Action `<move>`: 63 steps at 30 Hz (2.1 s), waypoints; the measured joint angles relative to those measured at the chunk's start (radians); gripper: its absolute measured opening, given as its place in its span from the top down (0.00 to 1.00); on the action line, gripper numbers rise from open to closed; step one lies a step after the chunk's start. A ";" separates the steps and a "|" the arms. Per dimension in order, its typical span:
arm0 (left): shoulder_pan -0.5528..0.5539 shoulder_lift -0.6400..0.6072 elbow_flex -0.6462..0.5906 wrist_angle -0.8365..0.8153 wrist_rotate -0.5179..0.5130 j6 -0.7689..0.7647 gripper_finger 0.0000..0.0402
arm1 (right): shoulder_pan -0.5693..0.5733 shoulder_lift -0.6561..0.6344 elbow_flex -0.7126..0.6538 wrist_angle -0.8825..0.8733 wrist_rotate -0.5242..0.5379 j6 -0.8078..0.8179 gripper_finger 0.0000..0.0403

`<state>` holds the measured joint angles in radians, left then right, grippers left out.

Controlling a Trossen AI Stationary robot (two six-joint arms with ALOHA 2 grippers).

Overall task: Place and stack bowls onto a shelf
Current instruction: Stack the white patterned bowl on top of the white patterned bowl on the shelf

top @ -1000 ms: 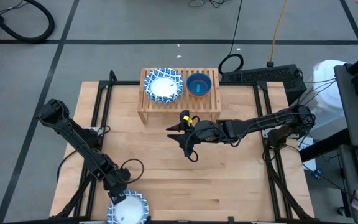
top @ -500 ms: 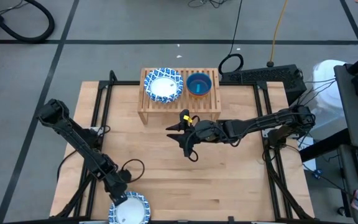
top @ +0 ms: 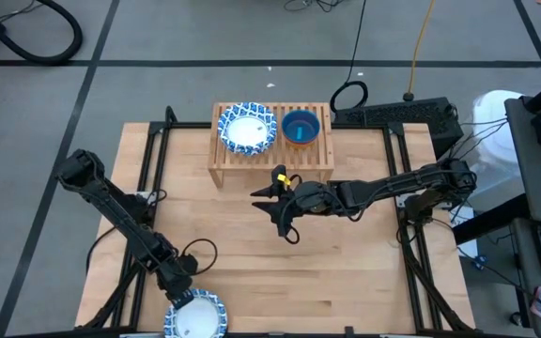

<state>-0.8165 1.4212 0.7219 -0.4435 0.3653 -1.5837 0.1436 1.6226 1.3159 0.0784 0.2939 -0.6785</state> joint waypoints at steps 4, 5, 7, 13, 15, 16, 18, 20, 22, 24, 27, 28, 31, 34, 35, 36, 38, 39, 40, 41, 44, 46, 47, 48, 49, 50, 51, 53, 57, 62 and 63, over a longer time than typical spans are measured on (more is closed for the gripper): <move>-0.010 0.000 0.000 0.000 -0.032 0.000 0.76 | 0.000 0.000 0.000 0.000 0.001 0.000 0.72; -0.012 0.000 0.000 0.000 -0.044 -0.004 0.76 | 0.000 0.000 0.000 0.000 0.001 0.000 0.72; -0.017 0.000 0.000 0.000 -0.054 -0.015 0.76 | 0.000 0.000 0.000 0.000 0.001 -0.003 0.72; -0.020 0.000 0.000 0.026 -0.059 -0.061 0.76 | 0.000 0.000 0.000 0.021 0.001 -0.023 0.72; -0.020 0.000 0.000 0.053 -0.060 -0.069 0.76 | 0.000 0.000 0.000 0.024 0.001 -0.023 0.72; -0.020 0.000 0.000 0.062 -0.060 -0.073 0.76 | 0.000 0.000 0.000 0.024 0.001 -0.023 0.72; -0.020 0.000 0.000 0.077 -0.060 -0.075 0.76 | 0.000 -0.005 0.000 0.021 0.001 -0.023 0.72; -0.020 0.000 0.001 0.081 -0.060 -0.075 0.76 | 0.000 -0.012 0.000 0.023 0.002 -0.023 0.72; -0.021 0.000 0.001 0.076 -0.060 -0.068 0.76 | 0.000 -0.023 0.000 0.020 0.010 -0.023 0.72; -0.024 0.006 0.001 0.073 -0.061 -0.058 0.76 | 0.000 -0.033 0.000 0.019 0.022 -0.023 0.72; -0.033 0.033 0.001 0.071 -0.060 -0.038 0.76 | 0.000 -0.048 0.000 0.015 0.021 -0.013 0.72; -0.036 0.044 0.001 0.074 -0.058 -0.038 0.76 | 0.000 -0.051 0.000 0.017 0.020 -0.010 0.72; -0.042 0.074 0.001 0.088 -0.046 -0.041 0.76 | 0.000 -0.058 0.000 0.014 0.019 -0.009 0.72; -0.042 0.080 0.001 0.103 -0.032 -0.040 0.76 | 0.000 -0.059 0.000 0.015 0.018 -0.012 0.72; -0.042 0.080 0.001 0.102 -0.031 -0.041 0.76 | 0.000 -0.059 0.000 0.014 0.018 -0.012 0.72; -0.042 0.080 0.001 0.102 -0.030 -0.041 0.76 | 0.000 -0.059 0.000 0.014 0.018 -0.012 0.72; -0.042 0.080 0.001 0.101 -0.030 -0.042 0.76 | 0.000 -0.059 0.000 0.015 0.018 -0.012 0.72; -0.042 0.080 0.001 0.101 -0.030 -0.042 0.76 | 0.000 -0.059 0.000 0.015 0.018 -0.012 0.72; -0.042 0.081 0.001 0.101 -0.030 -0.042 0.76 | 0.000 -0.059 0.000 0.015 0.018 -0.013 0.72; -0.042 0.083 0.001 0.101 -0.032 -0.043 0.76 | 0.000 -0.059 0.000 0.014 0.018 -0.013 0.72; -0.042 0.085 0.001 0.101 -0.056 -0.049 0.76 | 0.000 -0.059 0.000 0.014 0.018 -0.014 0.72; -0.042 0.085 0.001 0.101 -0.060 -0.049 0.76 | 0.000 -0.059 0.000 0.015 0.018 -0.014 0.72; -0.042 0.085 0.001 0.102 -0.060 -0.049 0.76 | 0.000 -0.059 0.000 0.015 0.018 -0.014 0.72; -0.042 0.085 0.001 0.103 -0.061 -0.049 0.76 | 0.000 -0.059 0.000 0.014 0.018 -0.014 0.72; -0.042 0.085 0.001 0.103 -0.060 -0.049 0.76 | 0.000 -0.059 0.000 0.014 0.018 -0.014 0.72; -0.042 0.085 0.001 0.103 -0.061 -0.049 0.76 | 0.000 -0.059 0.000 0.015 0.018 -0.014 0.72; -0.042 0.085 0.001 0.103 -0.061 -0.049 0.76 | 0.000 -0.059 0.000 0.015 0.018 -0.014 0.72; -0.042 0.085 0.001 0.103 -0.071 -0.048 0.76 | 0.000 -0.059 0.000 0.015 0.018 -0.015 0.72; -0.042 0.109 0.001 0.107 -0.117 -0.051 0.76 | 0.000 -0.059 0.000 0.015 0.018 -0.015 0.72; -0.040 0.206 0.005 0.130 -0.086 -0.119 0.82 | 0.000 -0.059 0.000 0.017 0.019 -0.026 0.72; -0.039 0.225 0.007 0.145 -0.066 -0.120 0.85 | 0.000 -0.059 0.000 0.017 0.019 -0.026 0.72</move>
<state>-0.8554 1.6460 0.7289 -0.2985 0.2995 -1.7035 0.1432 1.5639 1.3159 0.0957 0.3133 -0.7048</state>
